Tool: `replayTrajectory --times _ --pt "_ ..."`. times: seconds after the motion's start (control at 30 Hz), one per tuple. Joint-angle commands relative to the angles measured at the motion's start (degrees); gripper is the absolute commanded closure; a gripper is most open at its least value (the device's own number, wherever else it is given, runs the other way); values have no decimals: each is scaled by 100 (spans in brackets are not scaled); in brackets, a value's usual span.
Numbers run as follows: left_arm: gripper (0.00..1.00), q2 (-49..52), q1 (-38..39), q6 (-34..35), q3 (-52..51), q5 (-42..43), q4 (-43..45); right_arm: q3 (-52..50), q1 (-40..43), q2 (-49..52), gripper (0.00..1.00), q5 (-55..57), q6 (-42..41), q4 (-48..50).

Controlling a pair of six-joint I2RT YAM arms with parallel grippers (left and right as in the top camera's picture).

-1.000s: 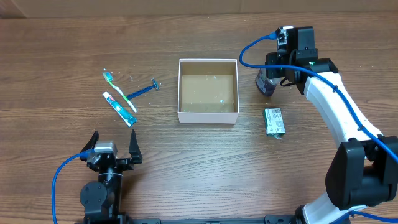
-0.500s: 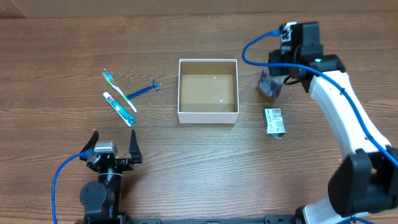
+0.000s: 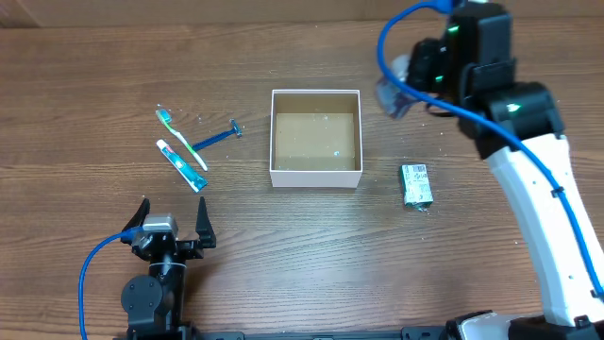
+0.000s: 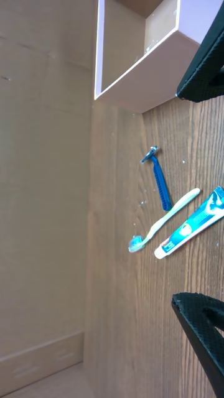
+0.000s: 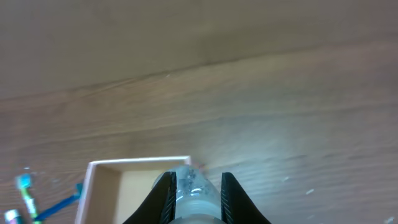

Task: Pack container
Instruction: 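Carry the bottle with the right gripper and lower it into the box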

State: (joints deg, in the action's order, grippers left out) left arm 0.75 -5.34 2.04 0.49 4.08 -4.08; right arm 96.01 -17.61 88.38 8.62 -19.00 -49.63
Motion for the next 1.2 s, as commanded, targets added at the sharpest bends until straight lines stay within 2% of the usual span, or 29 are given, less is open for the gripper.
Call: replayTrajectory --times 0.0,0.07,0.27,0.5,0.77,1.17 --pt "0 -50 -22 96 -22 -20 -7 216 -649 57 96 702 -984 157" --pt "0 -50 -22 96 -22 -20 -7 216 -1119 262 96 1071 -1281 240" --pt "0 -50 -22 94 -22 -20 -7 216 -1665 890 96 1600 -1731 448" --pt "0 -50 -22 96 -22 -20 -7 216 -1770 1639 96 1600 -1921 920" --pt "0 -50 -22 96 -22 -20 -7 216 -1770 1886 96 1600 -1915 1526" --pt "0 -50 -22 94 -22 -20 -7 216 -1989 2363 96 1574 -1919 1661"
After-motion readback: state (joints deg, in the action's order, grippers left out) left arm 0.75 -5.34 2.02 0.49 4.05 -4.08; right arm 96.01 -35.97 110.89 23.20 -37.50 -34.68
